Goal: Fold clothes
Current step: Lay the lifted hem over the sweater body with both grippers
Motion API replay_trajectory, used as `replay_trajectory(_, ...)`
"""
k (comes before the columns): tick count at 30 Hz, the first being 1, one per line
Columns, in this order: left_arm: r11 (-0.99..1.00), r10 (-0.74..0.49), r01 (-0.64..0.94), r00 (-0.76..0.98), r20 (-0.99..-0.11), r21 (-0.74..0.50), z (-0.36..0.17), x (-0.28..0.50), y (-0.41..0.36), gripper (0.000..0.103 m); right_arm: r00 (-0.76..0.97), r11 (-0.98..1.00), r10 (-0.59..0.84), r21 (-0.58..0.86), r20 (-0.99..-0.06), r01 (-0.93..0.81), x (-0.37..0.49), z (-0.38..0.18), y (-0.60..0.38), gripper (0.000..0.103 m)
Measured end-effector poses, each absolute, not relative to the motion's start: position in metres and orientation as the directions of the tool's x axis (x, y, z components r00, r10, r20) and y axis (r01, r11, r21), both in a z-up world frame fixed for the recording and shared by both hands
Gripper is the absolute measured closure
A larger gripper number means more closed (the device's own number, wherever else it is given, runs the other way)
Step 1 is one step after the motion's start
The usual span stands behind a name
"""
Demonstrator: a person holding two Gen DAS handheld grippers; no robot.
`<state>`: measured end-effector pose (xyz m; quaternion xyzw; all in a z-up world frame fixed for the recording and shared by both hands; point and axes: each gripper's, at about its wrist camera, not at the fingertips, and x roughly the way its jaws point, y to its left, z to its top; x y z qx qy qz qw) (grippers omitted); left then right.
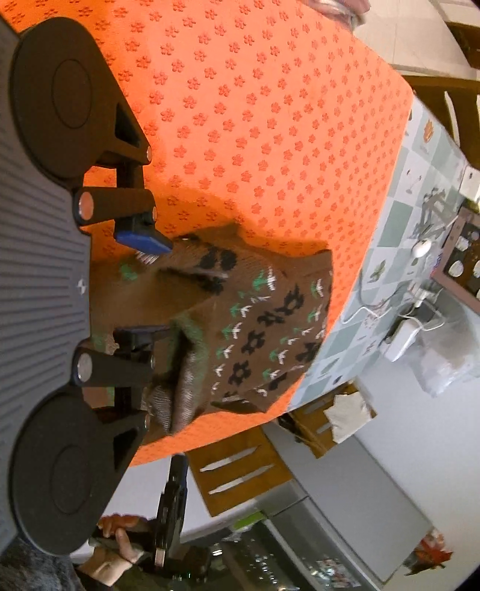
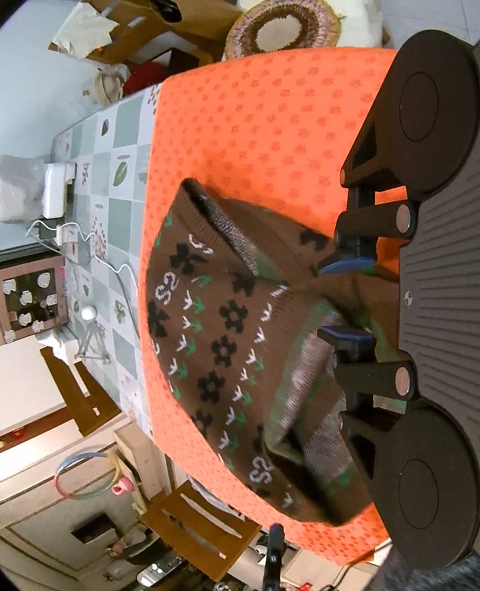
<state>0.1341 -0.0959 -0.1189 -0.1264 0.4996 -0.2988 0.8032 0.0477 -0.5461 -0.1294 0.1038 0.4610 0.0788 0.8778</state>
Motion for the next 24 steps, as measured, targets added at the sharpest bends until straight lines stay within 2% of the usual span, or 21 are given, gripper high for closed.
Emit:
replay_trajectory(8, 0.822, -0.559, 0.353, 0.357, -0.748, -0.447, -0.117, 0.123, -0.110, 0.054, 0.472, 0.967, 0.252, 0.239, -0.845, -0.090, 0.082, -0.164, -0.539, 0.072)
replay_trajectory(10, 0.835, -0.536, 0.362, 0.363, -0.762, -0.415, -0.120, 0.117, -0.118, 0.053, 0.455, 0.965, 0.262, 0.246, -0.851, -0.096, 0.085, -0.169, -0.539, 0.085)
replay_trajectory(11, 0.842, -0.522, 0.364, 0.365, -0.771, -0.398, -0.121, 0.115, -0.122, 0.053, 0.453, 0.963, 0.267, 0.250, -0.851, -0.099, 0.085, -0.169, -0.539, 0.097)
replay_trajectory(19, 0.865, -0.456, 0.406, 0.389, -0.800, -0.296, -0.134, 0.098, -0.152, 0.047, 0.544, 0.971, 0.241, 0.195, -0.804, -0.142, 0.050, -0.127, -0.527, 0.099)
replay_trajectory(24, 0.875, -0.427, 0.410, 0.403, -0.810, -0.257, -0.139, 0.095, -0.158, 0.047, 0.608, 0.975, 0.215, 0.135, -0.764, -0.175, 0.011, -0.095, -0.510, 0.099)
